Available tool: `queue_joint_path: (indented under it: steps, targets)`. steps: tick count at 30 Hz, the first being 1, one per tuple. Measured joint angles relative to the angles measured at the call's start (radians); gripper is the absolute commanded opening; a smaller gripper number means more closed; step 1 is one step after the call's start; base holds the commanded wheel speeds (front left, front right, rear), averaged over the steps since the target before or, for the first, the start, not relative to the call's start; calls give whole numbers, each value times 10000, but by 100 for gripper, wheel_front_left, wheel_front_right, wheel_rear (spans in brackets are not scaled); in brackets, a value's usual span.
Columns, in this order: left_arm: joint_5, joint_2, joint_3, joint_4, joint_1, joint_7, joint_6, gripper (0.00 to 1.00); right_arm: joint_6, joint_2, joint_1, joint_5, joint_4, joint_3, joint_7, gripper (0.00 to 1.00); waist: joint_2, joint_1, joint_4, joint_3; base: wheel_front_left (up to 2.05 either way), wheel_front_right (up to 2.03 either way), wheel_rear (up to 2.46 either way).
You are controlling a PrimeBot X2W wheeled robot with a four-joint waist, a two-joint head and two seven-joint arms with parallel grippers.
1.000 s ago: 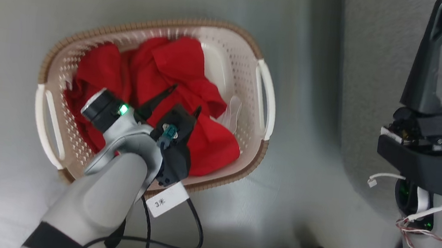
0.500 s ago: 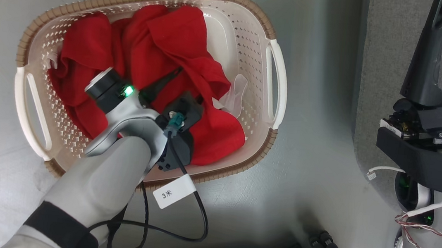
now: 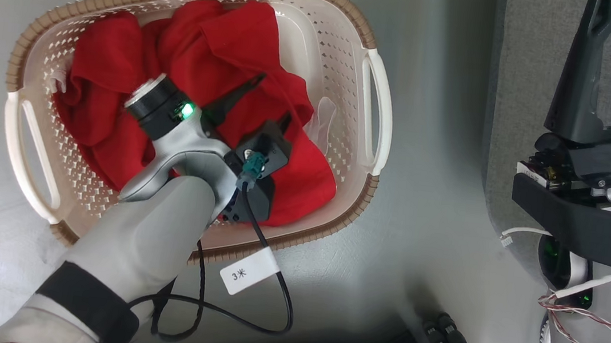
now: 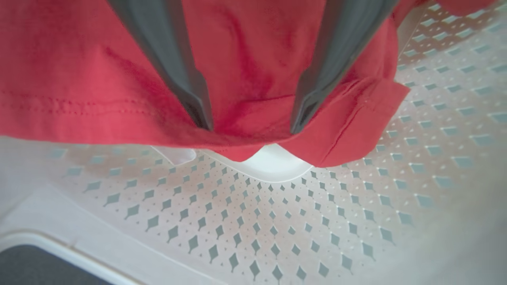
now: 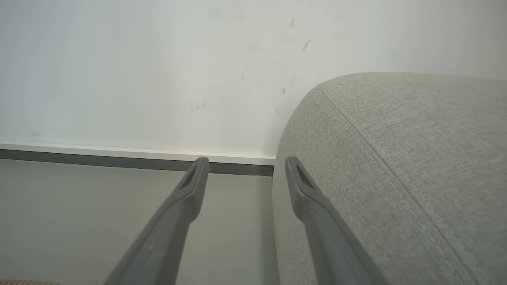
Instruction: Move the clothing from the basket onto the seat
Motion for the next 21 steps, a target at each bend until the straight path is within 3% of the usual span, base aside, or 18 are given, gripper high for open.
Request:
queue_joint_path:
  steps: [14,15,16,17,18,19,21]
  targets:
    - [50,-4,-502,612,-418,-36,180,100,27,127,-32,2,69,130,-10,100,-1,0,-262,99,0,0,0]
    - [31,-4,-516,629,-430,17,219,93,56,138,-33,2,75,132,-10,100,0,0,-281,104,0,0,0]
    - [21,-4,-522,652,-433,17,255,78,67,144,-34,2,86,134,-10,100,0,0,-298,108,0,0,0]
    - [0,-4,-522,681,-436,19,268,43,69,153,-35,2,100,142,-10,100,0,0,-315,111,0,0,0]
    - [-29,-4,-531,717,-441,27,291,16,69,163,-35,2,117,146,-10,100,-1,0,-331,112,0,0,0]
    - [-56,-4,-550,771,-445,36,316,0,69,173,-38,2,150,150,-12,100,0,0,-344,108,0,0,0]
    - [-71,-2,-606,882,-439,48,341,0,71,184,-45,2,238,153,-12,100,0,0,-354,62,0,0,0]
